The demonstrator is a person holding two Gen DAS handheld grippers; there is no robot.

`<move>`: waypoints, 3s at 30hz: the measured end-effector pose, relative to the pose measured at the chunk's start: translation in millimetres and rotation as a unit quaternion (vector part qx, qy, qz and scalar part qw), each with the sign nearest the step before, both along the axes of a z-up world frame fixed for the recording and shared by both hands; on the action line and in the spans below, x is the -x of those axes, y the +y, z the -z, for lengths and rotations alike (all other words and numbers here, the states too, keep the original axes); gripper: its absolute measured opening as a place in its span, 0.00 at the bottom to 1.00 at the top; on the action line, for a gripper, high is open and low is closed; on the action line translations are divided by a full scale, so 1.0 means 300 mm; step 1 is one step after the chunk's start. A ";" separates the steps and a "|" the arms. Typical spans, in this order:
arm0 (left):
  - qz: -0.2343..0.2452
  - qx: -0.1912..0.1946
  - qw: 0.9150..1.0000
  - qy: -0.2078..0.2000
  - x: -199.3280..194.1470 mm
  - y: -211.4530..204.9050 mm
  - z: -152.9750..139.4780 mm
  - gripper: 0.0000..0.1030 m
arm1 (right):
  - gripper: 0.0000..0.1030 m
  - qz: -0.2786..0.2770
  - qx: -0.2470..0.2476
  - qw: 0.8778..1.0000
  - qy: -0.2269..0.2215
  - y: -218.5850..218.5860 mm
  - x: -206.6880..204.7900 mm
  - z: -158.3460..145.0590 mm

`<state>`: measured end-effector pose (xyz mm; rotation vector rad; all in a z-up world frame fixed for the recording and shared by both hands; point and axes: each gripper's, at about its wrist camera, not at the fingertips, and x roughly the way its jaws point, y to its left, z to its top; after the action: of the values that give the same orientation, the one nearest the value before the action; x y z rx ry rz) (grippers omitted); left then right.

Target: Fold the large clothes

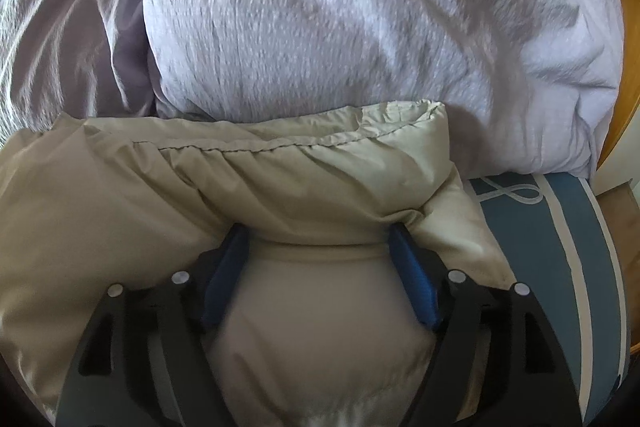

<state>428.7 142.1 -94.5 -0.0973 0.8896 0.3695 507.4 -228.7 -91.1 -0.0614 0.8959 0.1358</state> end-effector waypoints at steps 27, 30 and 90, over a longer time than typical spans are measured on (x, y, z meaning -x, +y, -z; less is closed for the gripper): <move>-0.056 0.012 0.998 0.015 0.240 0.147 -0.102 0.95 | 0.82 0.044 -0.083 0.994 0.062 -0.234 0.120 -0.089; -0.082 0.023 0.996 0.019 0.327 0.212 -0.100 0.95 | 0.84 0.054 -0.097 0.991 0.079 -0.280 0.180 -0.083; -0.122 0.227 0.965 -0.054 1.127 0.285 -0.052 0.28 | 0.22 0.086 -0.320 0.936 0.119 -0.382 1.044 0.070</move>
<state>90.7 227.5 -78.8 -0.6506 0.8419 0.3795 194.3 -343.2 -112.2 0.6532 1.0565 0.2706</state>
